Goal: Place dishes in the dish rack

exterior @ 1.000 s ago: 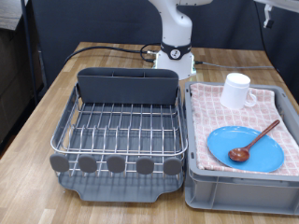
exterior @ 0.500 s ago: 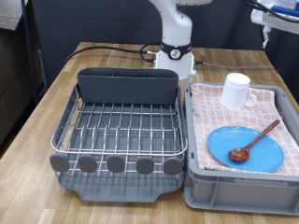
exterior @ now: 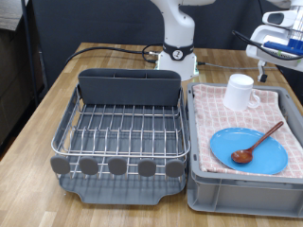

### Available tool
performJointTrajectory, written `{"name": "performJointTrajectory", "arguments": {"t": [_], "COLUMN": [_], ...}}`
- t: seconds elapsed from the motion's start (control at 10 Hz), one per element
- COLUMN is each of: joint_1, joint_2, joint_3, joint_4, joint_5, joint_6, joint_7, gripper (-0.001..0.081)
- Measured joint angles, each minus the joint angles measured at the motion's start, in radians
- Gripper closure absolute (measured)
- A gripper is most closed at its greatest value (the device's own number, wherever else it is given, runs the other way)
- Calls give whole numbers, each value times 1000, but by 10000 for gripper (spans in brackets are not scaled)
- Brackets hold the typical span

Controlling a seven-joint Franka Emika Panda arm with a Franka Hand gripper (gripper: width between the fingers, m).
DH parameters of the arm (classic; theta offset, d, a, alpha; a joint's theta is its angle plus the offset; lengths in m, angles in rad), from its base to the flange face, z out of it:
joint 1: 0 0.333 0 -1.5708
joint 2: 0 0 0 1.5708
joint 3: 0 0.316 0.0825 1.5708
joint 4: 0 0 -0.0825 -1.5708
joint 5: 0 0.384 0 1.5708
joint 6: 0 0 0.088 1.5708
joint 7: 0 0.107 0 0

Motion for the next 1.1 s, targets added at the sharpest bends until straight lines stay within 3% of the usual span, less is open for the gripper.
{"name": "performJointTrajectory", "arguments": {"t": [0.6, 1.1], "joint_1": [1, 11], "joint_2": [118, 213], "joint_3": [-53, -107], "joint_4": [-23, -20], "joint_5": [-142, -316], "joint_6": [140, 223], "joint_7": [112, 281], "gripper": [4, 4]}}
